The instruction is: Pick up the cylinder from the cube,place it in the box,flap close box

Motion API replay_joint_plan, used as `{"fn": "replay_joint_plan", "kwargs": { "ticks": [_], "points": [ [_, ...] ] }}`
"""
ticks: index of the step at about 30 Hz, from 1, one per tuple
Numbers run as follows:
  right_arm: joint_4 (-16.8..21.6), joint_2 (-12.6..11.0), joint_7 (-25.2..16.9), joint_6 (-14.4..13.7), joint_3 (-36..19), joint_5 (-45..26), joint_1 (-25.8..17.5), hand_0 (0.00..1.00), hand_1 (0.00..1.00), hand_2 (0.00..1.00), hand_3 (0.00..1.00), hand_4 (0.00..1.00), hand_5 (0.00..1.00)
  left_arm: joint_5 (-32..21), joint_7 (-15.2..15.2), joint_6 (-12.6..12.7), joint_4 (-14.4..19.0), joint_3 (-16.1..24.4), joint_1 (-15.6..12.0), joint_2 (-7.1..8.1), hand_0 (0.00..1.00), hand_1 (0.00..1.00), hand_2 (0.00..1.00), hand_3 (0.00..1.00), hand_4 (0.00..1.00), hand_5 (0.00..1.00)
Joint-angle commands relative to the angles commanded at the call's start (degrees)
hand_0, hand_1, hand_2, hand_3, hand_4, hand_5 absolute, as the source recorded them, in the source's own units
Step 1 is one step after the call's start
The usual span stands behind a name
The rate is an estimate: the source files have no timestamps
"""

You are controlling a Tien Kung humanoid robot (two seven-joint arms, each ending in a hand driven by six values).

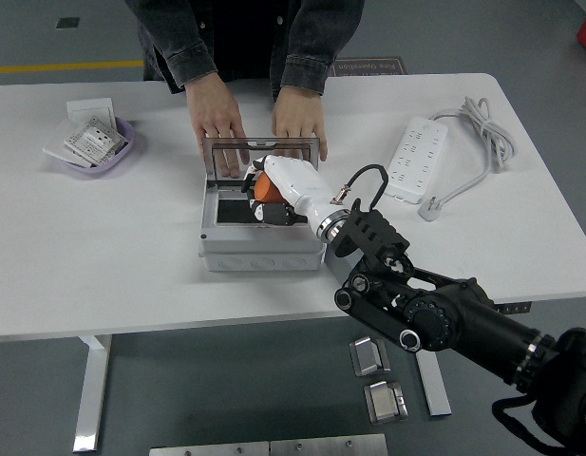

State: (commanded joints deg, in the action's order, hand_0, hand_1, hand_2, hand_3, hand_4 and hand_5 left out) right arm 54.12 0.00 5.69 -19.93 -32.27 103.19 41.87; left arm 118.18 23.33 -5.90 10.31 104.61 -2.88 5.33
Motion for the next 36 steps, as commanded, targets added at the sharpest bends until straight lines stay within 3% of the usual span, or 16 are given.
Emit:
{"fn": "replay_joint_plan", "kwargs": {
  "ticks": [9,25,36],
  "points": [
    [-4.86,0.0,0.92,-0.02,3.76,-2.42,3.56,0.002,0.079,0.237,0.265,0.002,0.002,1.03,0.57,-0.17,0.0,0.79,0.0,0.4,0.75,0.767,0.747,0.839,0.826,0.562],
    [-3.66,0.0,0.4,-1.38,6.88,-8.91,4.13,0.002,0.083,0.235,0.267,0.002,0.002,1.47,0.8,-0.3,0.0,0.77,0.09,0.54,0.752,0.773,0.75,0.842,0.824,0.56],
    [-4.65,0.0,-4.59,-0.98,7.74,-19.31,3.91,0.002,0.082,0.244,0.274,0.002,0.002,1.47,0.69,-0.23,0.0,0.54,0.26,0.51,0.752,0.772,0.753,0.843,0.822,0.557]
  ]
}}
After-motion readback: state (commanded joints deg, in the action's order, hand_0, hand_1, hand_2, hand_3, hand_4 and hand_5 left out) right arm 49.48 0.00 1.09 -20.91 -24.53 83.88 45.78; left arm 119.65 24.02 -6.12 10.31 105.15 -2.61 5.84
